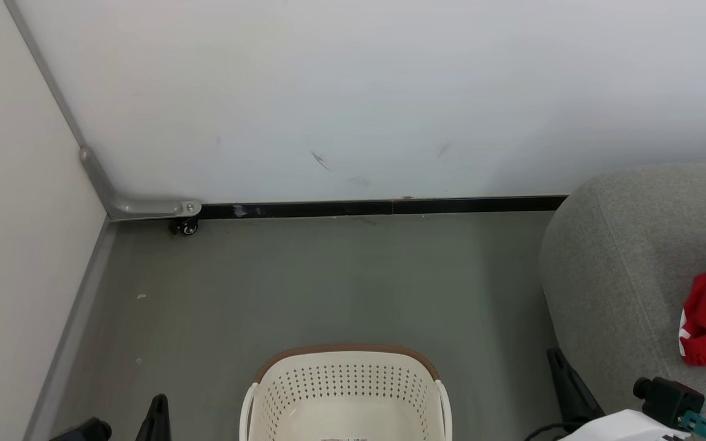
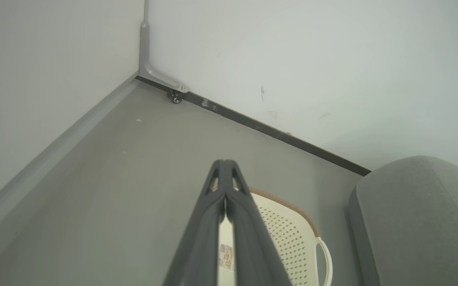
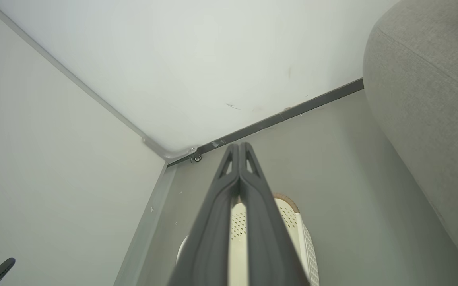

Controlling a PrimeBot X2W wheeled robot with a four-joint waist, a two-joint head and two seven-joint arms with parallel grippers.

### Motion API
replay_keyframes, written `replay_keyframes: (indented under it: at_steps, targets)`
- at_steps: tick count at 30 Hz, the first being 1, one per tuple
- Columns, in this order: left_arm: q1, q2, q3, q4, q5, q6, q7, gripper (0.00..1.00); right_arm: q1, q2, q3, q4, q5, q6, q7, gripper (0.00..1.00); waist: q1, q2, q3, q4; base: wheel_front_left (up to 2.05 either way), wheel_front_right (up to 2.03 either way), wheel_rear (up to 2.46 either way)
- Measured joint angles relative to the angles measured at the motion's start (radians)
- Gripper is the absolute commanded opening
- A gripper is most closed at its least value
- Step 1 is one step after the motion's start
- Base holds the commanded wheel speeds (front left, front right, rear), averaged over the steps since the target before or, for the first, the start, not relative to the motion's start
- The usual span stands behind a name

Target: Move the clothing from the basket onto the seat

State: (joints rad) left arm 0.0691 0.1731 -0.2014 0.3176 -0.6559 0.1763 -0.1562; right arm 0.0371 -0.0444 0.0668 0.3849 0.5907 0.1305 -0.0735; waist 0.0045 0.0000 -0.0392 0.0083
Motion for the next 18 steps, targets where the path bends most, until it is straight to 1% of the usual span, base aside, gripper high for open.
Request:
replay_keyframes:
  at_steps: [11,13,18]
  targets:
    - [-0.013,-0.019,0.035,-0.009,-0.111,-0.037,0.034,0.00,-0.001,0.001,-0.026,-0.022,0.121,0.000,0.021,0.00,0.0088,0.0000,-0.002,-0.001,0.00,0.00,0.00]
    - [-0.014,-0.020,0.039,-0.010,-0.123,-0.038,0.038,0.00,-0.001,0.001,-0.028,-0.023,0.131,0.000,0.027,0.00,0.0094,0.0000,-0.003,-0.001,0.00,0.00,0.00]
    - [-0.015,-0.025,0.057,-0.015,-0.185,-0.055,0.057,0.00,-0.002,0.001,-0.037,-0.029,0.200,0.000,0.031,0.00,0.0121,0.0000,-0.004,-0.002,0.00,0.00,0.00]
